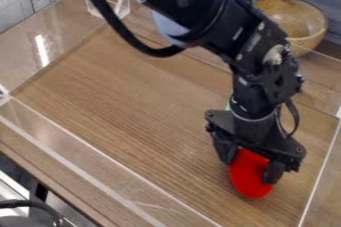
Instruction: Move the red object to the left side of the table
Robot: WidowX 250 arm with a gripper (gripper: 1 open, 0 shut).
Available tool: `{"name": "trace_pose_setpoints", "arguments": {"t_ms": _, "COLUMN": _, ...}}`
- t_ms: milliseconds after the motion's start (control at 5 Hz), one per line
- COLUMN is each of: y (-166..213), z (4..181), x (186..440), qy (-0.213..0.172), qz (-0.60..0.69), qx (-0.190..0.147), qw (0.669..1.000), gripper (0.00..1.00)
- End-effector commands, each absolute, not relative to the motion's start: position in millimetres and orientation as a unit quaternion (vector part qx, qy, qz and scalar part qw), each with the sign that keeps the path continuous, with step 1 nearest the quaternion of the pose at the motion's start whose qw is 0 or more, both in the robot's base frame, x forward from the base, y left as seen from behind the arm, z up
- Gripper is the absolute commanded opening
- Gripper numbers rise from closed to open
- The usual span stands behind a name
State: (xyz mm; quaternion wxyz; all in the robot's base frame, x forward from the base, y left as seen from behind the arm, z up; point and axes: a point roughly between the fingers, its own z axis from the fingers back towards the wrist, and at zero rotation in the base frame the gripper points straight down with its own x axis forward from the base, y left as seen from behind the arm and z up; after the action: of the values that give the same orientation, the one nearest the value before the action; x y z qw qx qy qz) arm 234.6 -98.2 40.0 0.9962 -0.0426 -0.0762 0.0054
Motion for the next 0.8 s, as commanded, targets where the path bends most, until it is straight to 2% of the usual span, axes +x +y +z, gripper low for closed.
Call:
{"name": "trace_pose_setpoints", "arguments": {"t_ms": 0, "y": -95.1, "z": 43.5, "x": 241.9, "qy": -0.089, "qz": 0.014, "qx": -0.046, "qw": 0.995, "gripper": 1.00}}
{"name": "trace_pose_setpoints", "arguments": {"t_ms": 200, "y": -93.9, "z": 41.5, "x": 243.1, "qy": -0.090, "qz": 0.018, "qx": -0.047, "qw": 0.995, "gripper": 1.00}}
{"name": "trace_pose_setpoints", "arguments": {"t_ms": 400, "y": -93.0, "z": 38.3, "x": 243.9, "qy": -0.086, "qz": 0.020, "qx": -0.049, "qw": 0.995, "gripper": 0.00}}
{"name": "trace_pose_setpoints", "arguments": {"t_ms": 600, "y": -91.1, "z": 43.1, "x": 243.8, "qy": -0.080, "qz": 0.024, "qx": -0.053, "qw": 0.995, "gripper": 0.00}}
